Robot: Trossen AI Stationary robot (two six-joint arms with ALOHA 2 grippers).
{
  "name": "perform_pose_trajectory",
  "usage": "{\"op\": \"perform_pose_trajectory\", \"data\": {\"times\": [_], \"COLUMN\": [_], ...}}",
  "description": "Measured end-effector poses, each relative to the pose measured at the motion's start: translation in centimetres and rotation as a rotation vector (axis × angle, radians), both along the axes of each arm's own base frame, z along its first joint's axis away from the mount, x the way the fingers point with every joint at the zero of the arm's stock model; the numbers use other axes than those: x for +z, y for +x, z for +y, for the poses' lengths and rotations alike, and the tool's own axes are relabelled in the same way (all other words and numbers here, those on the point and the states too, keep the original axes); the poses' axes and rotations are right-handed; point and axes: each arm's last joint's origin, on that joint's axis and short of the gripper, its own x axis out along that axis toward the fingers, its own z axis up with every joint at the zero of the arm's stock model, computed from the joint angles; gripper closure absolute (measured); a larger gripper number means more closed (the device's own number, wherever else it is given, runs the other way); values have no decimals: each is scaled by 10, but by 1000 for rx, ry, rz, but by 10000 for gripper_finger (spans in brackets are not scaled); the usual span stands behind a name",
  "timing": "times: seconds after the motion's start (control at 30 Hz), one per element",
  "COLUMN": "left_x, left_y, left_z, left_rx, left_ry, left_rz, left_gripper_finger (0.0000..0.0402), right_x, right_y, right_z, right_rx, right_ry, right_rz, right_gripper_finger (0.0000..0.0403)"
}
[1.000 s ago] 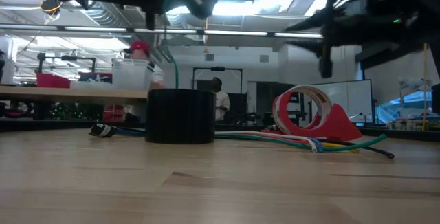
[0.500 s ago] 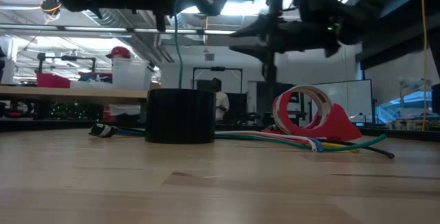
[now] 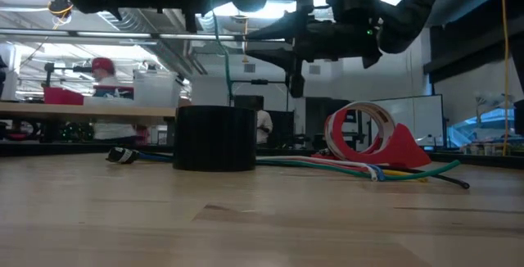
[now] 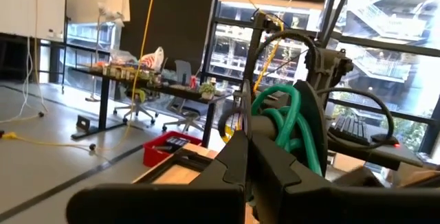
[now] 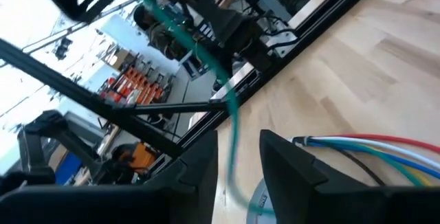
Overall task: Coil cords
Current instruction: Coil the green wire onto the black spool
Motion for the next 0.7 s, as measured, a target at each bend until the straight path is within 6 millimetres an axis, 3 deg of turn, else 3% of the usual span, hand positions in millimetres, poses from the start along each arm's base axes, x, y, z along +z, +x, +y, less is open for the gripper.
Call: {"op": "perform_pose_trajectory", "data": {"times": [0.7], "left_x": [6], "left_y": [-1], "left_z": [0], "left_rx": [4], "left_ry": [32], "left_rz": [-51], "left_gripper_finger": [401], "right_x": [-2], "right_y": [5], "right_z": [23], "right_rx": [-80], "right_ry": [-106], "right_rz": [10], "right_gripper_finger": [292]}}
